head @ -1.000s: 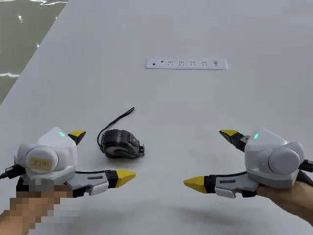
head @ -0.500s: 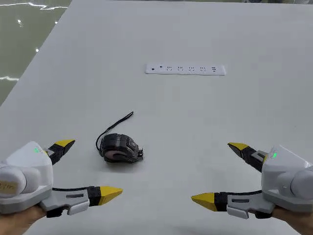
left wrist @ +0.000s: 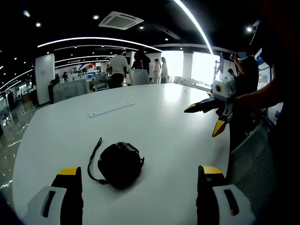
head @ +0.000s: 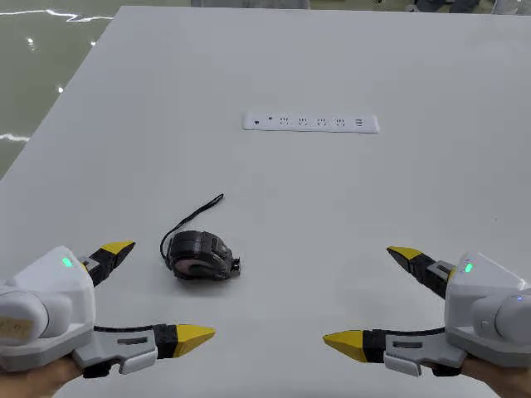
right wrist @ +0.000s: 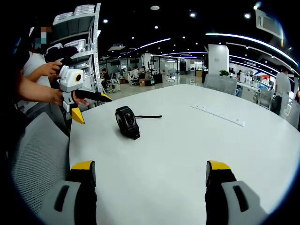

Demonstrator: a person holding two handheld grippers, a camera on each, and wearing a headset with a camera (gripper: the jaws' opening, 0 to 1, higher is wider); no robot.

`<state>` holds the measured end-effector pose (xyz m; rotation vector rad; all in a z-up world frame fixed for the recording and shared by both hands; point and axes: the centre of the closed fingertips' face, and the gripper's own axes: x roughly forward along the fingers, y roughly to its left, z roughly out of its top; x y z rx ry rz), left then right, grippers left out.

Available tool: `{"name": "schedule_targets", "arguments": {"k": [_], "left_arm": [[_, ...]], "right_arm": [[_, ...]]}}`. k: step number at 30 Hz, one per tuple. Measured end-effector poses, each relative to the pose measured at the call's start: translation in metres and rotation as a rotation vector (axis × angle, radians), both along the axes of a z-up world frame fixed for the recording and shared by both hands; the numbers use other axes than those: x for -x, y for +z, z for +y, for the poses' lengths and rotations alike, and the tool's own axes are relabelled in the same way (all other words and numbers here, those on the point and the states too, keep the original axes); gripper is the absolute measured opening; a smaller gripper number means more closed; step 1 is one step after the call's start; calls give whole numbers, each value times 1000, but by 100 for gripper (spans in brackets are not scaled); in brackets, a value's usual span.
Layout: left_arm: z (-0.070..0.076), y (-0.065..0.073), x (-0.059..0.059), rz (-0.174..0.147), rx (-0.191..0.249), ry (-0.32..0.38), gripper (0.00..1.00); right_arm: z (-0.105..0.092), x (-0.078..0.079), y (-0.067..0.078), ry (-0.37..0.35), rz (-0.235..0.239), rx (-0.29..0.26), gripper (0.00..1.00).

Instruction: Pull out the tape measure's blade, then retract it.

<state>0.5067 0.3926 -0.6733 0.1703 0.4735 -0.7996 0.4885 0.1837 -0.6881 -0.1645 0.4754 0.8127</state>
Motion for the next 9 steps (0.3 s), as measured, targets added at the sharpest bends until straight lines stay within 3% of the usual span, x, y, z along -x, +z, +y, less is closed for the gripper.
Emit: {"name": "schedule_targets", "arguments": {"k": [9], "left_arm": [[1, 2, -2, 0, 11, 8, 100]], "right_arm": [[-4, 1, 0, -10, 4, -8, 100]]}}
